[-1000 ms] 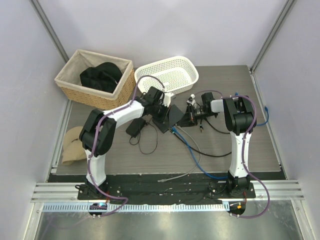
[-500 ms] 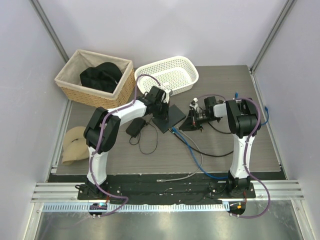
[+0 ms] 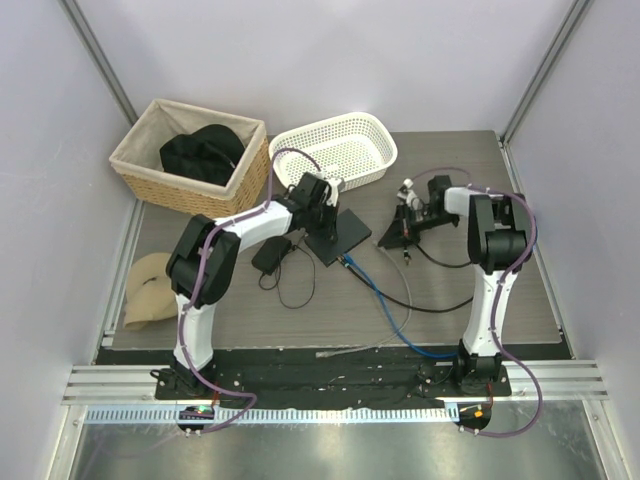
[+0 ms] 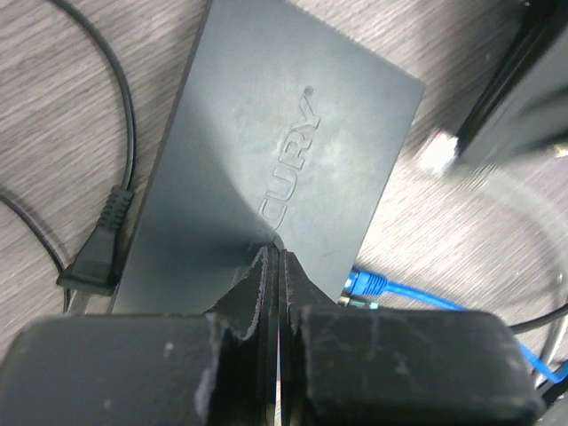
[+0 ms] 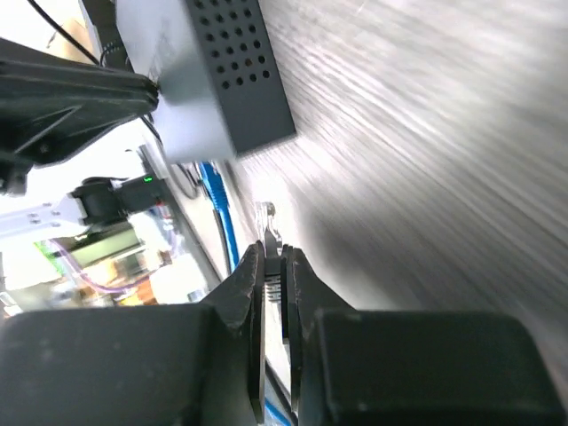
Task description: Pull the plug from the switch port
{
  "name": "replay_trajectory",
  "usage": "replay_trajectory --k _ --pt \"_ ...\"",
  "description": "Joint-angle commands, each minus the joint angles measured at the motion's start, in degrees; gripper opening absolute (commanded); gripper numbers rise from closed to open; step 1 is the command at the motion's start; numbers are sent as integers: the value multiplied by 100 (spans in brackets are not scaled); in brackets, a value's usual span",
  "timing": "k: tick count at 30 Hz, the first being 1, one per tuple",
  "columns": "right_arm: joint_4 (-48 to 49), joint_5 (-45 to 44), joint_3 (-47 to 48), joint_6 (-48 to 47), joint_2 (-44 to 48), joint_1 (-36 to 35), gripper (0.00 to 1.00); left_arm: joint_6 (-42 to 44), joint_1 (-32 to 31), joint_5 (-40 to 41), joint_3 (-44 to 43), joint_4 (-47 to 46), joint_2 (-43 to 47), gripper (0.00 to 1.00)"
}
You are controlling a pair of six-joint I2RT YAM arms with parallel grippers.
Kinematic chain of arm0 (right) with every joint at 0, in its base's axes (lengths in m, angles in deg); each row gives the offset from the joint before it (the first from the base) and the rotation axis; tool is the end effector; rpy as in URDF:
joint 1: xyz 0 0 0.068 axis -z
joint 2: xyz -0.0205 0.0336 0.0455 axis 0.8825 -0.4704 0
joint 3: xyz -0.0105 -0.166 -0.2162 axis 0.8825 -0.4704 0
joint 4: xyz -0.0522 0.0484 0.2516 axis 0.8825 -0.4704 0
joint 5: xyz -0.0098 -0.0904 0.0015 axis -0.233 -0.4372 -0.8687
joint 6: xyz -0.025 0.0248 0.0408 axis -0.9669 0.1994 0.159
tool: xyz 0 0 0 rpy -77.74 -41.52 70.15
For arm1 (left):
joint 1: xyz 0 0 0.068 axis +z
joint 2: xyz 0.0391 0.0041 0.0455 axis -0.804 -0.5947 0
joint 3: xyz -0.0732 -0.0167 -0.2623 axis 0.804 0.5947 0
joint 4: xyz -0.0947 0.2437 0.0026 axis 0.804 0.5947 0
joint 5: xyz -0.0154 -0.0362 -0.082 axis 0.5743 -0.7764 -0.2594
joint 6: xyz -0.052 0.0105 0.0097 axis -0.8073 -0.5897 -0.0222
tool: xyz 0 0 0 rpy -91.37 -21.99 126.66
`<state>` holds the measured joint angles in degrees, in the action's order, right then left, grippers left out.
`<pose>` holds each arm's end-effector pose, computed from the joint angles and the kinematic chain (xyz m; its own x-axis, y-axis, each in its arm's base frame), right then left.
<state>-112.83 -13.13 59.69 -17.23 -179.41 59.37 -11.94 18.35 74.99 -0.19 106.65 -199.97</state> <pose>0.3895 0.0478 0.0988 -0.9945 -0.0242 -0.1022 -0.0997 0.5234 0.8462 0.3565 -0.2614 0.1770 -0.8253 0.1964 -0.5294 0.4363 0.8170 -0.3770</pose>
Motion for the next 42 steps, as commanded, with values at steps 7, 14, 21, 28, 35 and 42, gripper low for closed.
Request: replay_trajectory --k 7,14,21,28,35,42 --pt "-2144 -662 2539 -2023 1025 1047 1 791 53 -107 779 604 543 0" --pt "-2215 -2471 3461 -2779 806 1127 1 1002 61 -90 1060 454 1062 0" --pt "-1679 -4265 3867 -3078 278 1145 1 1239 193 -125 990 586 1229 0" --pt "-1319 -3417 3499 -2227 531 1110 62 1871 369 -231 473 1103 1352 0" --pt "32 -2512 709 -2033 2377 4 100 2241 773 367 59 1561 1204 47" --pt "519 -2456 140 -302 1915 -437 64 2452 782 -230 -108 1570 799 50"
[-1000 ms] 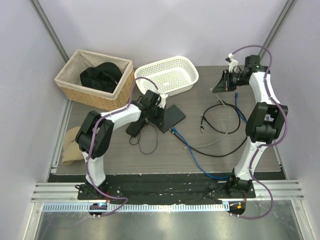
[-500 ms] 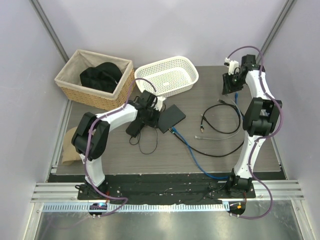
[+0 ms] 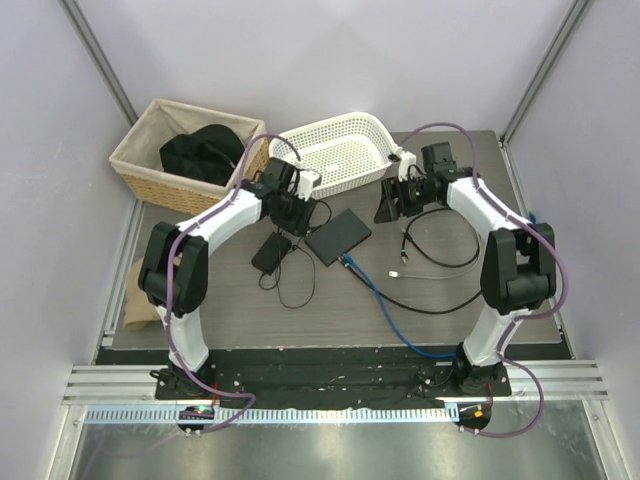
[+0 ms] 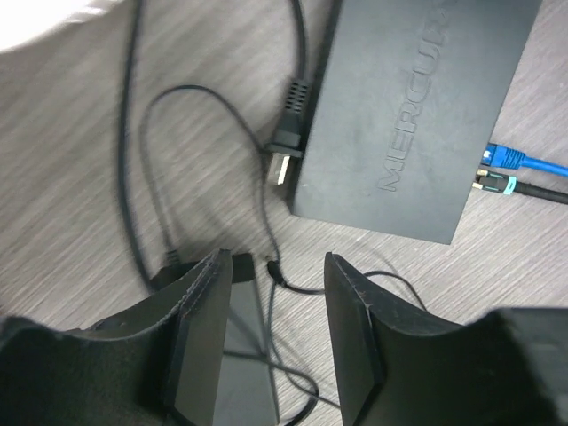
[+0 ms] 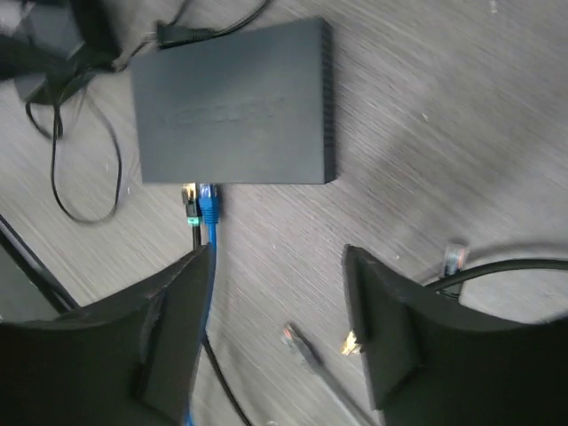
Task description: Pull the plug from the switch port
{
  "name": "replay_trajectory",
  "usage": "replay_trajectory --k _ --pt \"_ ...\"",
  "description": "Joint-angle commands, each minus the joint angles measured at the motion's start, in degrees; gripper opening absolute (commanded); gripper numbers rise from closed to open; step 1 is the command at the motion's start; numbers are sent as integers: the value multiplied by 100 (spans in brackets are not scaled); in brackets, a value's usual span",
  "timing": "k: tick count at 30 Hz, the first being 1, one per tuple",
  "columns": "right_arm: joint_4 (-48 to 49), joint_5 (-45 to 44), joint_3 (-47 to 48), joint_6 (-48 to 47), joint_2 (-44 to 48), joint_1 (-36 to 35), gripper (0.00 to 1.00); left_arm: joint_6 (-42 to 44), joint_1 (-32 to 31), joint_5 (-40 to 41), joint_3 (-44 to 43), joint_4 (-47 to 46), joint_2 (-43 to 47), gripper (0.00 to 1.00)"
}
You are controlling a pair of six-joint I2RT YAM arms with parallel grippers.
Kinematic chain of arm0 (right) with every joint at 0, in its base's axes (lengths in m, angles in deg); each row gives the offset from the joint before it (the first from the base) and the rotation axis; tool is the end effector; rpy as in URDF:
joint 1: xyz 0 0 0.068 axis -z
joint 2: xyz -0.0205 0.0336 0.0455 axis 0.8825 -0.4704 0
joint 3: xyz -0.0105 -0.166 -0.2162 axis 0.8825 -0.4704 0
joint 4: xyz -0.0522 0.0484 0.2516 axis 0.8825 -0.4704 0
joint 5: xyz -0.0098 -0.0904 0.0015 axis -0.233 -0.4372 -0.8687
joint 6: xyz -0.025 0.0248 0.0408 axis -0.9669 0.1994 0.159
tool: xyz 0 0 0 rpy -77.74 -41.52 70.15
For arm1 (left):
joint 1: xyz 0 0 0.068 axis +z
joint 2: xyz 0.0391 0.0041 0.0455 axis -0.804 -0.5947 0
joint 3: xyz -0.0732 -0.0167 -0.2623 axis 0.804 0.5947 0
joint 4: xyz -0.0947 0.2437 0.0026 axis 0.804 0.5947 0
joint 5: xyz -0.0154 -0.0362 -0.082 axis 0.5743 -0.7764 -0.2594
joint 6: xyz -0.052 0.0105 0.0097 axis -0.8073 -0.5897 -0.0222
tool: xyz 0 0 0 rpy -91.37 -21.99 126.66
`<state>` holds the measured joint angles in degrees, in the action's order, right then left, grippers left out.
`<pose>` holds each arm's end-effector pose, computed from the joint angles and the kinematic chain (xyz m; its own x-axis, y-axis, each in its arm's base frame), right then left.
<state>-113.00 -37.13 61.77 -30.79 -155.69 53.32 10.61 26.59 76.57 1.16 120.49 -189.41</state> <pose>0.3685 0.0761 0.2512 -0.7250 -0.2745 -0.6317 -0.5834 0.7323 0.3514 0.3539 -0.1881 0.2282 -0.7037 0.4272 -0.5677 0.5931 0.7932 -0.1383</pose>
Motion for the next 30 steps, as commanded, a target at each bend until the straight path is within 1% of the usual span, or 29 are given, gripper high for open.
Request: replay_trajectory --k 1,3,4,6,7,8,9,12,16,20,23,25,27,28,30 --pt "528 -153 -6 1246 -528 168 60 118 -42 -466 -261 178 -283 50" --pt "694 -84 -14 1431 -651 124 46 47 -42 -502 -262 152 -327 51" --pt "773 -119 21 1458 -756 20 33 -49 -33 -484 -244 117 -354 50" --pt "774 -312 100 1371 -880 -156 24 -190 2 -300 -183 29 -380 50" --pt "730 -365 170 1318 -976 -323 18 -269 46 -326 -122 -93 -380 50" --pt "738 -418 170 1240 -1003 -403 16 -322 72 -378 -86 -164 -372 51" --pt "756 -479 170 1187 -1047 -464 15 -496 125 -614 -60 -226 -398 52" --pt "835 -707 118 967 -1302 -684 15 -480 169 -1238 -42 -218 -582 53" --pt "1011 -840 91 800 -1504 -816 14 -507 169 -1626 81 -296 -837 55" --pt "1020 -937 153 729 -1566 -878 12 -498 169 -1583 169 -621 -969 55" --pt "993 -1094 162 659 -1601 -878 12 -393 126 -1513 -15 -508 -1057 55" --pt "1107 -1095 144 676 -1593 -887 12 62 55 -1469 28 -218 -917 55" --pt "1186 -1156 144 685 -1610 -939 13 213 46 -1469 351 -217 -540 55" --pt "1204 -1165 179 659 -1645 -1027 14 405 46 -1530 458 -191 -417 55" --pt "1248 -1174 240 624 -1698 -1124 17 495 37 -1749 782 -209 -110 55"
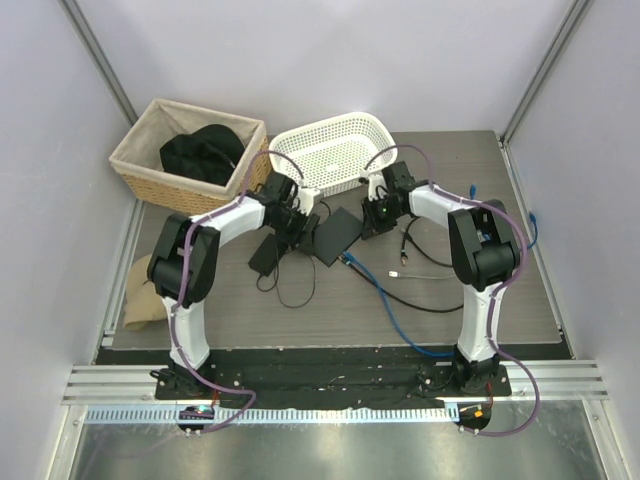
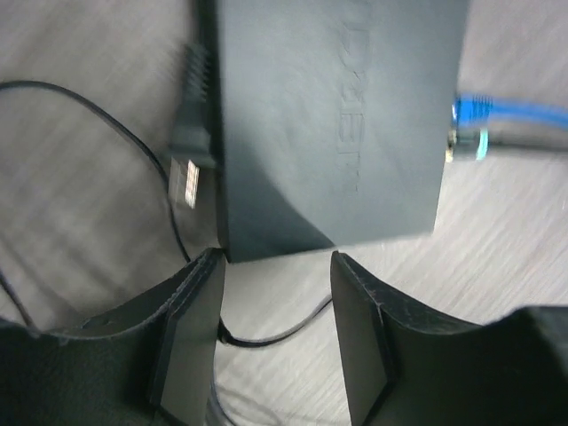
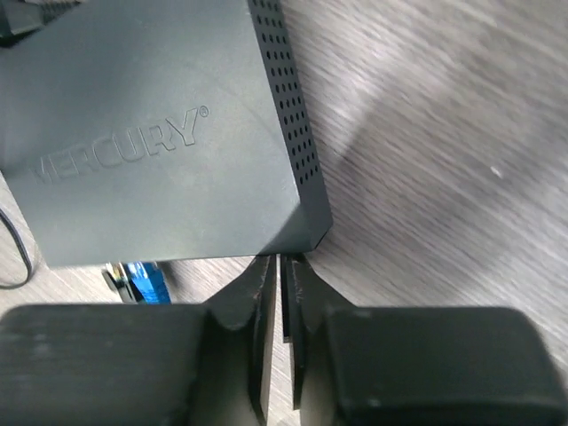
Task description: Pull the plug from the switch port
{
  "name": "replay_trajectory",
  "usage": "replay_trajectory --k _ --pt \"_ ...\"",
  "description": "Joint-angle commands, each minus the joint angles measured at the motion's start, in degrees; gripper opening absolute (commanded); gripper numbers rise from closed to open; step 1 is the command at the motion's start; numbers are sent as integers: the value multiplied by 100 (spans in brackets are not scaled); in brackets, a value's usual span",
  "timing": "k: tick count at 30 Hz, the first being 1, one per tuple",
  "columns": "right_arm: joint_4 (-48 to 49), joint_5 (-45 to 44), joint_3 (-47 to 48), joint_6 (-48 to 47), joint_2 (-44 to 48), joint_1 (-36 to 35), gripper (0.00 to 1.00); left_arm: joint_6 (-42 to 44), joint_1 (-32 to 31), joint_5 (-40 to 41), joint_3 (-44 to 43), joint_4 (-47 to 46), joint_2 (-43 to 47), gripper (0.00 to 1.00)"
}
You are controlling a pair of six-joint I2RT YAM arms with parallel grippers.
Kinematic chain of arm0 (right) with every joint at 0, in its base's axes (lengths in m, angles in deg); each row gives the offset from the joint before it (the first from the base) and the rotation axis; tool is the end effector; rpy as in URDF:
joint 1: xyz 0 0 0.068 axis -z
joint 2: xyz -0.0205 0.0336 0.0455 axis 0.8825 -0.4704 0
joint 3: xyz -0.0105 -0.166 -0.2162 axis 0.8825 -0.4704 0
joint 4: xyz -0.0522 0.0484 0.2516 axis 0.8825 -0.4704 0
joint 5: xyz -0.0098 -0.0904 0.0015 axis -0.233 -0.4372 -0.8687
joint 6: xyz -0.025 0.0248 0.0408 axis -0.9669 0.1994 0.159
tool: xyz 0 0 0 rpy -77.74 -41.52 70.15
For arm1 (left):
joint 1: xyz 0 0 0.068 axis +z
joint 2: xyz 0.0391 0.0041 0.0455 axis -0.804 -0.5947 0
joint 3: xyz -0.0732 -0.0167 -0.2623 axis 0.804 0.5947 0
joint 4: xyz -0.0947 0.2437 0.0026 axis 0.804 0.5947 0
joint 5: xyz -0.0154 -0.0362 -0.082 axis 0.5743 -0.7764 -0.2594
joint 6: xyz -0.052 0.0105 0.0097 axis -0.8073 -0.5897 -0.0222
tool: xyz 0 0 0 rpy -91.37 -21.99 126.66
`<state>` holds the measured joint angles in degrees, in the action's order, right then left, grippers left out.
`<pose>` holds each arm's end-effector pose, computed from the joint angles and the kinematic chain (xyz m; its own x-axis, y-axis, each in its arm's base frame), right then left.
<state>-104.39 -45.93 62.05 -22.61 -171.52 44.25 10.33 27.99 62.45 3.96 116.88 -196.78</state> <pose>0.3921 0.1411 0.1536 -0.8266 -0.3159 -0.4658 -0.5026 0.7868 0.3582 0.3615 -0.1900 0.1701 -0.7667 0.4245 -0.4816 0.6159 0.6982 -0.3649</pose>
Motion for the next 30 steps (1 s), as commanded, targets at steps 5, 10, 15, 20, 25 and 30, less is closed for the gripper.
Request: replay_trajectory --k 5,10,15,20,25,30 --pt "484 -267 300 -238 -344 -656 24 288 -330 -488 1137 -295 1041 54" --pt "300 -582 660 -255 -423 -894 26 269 -876 -294 1173 -60 1366 56" --pt "-149 -1076 723 -318 -72 -570 53 637 -622 207 1137 381 1955 55" --pt "-114 564 389 157 280 28 78 32 256 295 813 56 1939 57" --pt "491 2465 -156 866 289 64 81 -196 390 146 225 2 1290 57" --pt "1055 3152 -228 1265 -106 73 78 -583 381 -109 -541 178 394 49"
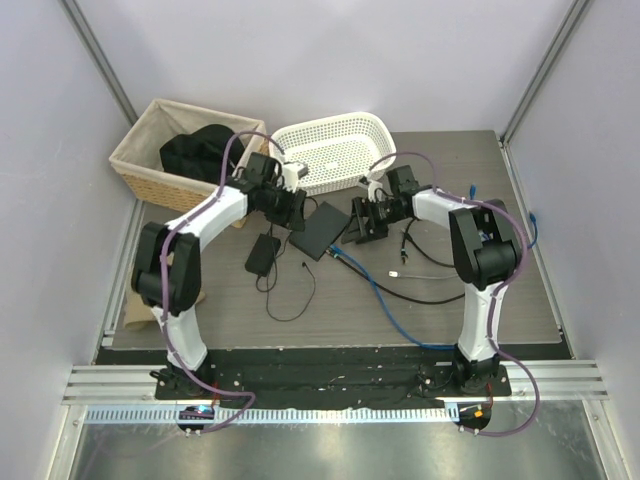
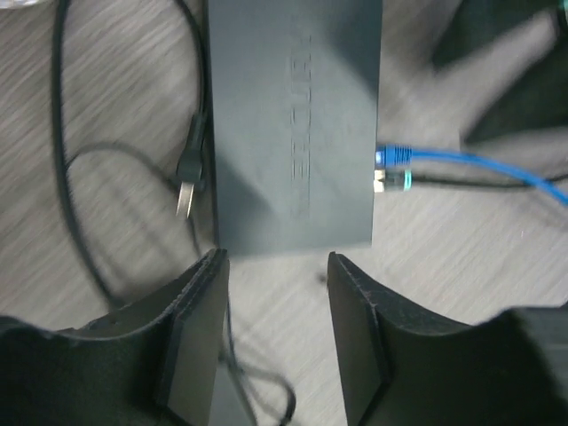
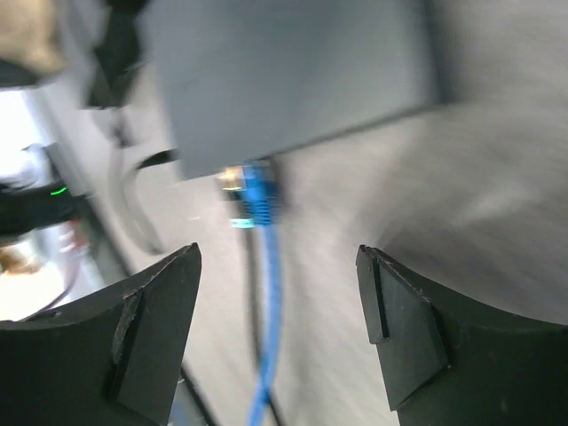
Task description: Pull the plug from the switch port
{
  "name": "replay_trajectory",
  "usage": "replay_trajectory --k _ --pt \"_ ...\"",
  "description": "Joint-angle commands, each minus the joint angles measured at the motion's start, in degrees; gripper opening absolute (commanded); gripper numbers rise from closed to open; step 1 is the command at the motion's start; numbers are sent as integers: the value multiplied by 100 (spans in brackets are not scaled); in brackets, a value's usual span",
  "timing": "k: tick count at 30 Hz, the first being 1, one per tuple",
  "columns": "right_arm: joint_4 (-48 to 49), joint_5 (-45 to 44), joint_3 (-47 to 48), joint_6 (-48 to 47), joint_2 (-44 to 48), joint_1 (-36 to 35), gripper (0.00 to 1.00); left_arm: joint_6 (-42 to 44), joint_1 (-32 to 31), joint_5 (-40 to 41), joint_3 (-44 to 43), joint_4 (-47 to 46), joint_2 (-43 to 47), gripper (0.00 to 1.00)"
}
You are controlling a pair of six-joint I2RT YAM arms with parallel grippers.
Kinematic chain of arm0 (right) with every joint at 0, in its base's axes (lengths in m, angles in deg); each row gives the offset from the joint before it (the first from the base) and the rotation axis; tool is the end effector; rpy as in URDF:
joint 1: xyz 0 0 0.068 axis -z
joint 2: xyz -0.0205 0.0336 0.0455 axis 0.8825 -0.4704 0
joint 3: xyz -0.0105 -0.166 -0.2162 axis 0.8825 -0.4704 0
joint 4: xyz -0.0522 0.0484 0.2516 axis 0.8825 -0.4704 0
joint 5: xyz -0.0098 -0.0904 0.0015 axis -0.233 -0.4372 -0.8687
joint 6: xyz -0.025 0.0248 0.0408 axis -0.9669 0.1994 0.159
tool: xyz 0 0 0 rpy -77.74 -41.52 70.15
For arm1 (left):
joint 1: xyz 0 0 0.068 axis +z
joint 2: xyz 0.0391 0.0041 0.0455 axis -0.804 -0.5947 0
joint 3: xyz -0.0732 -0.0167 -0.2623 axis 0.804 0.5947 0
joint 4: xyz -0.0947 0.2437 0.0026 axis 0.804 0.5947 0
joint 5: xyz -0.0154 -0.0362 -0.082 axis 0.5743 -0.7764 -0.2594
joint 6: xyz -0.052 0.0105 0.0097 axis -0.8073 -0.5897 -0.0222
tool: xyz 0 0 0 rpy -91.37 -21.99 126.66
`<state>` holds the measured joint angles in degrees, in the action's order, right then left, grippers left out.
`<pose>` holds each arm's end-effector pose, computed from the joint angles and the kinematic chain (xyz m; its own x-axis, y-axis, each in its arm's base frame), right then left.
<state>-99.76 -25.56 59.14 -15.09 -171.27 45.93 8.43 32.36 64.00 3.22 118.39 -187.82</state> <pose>0.3872 0.1377 0.1516 -0.8825 -0.1980 -0.4266 -0.4542 0.5939 0.6640 0.3624 -0.1562 0.2319 -0.7445 0.3131 -0.5897 0.5735 0.7520 -0.3248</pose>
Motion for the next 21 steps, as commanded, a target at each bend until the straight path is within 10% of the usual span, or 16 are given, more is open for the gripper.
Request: replay_trajectory --k 1,21 --pt "592 1167 124 557 -322 -95 77 -428 -48 -256 -510 27 -592 47" --pt "1769 1247 -218 1498 -1097 -288 60 -411 -232 254 227 -51 -760 50"
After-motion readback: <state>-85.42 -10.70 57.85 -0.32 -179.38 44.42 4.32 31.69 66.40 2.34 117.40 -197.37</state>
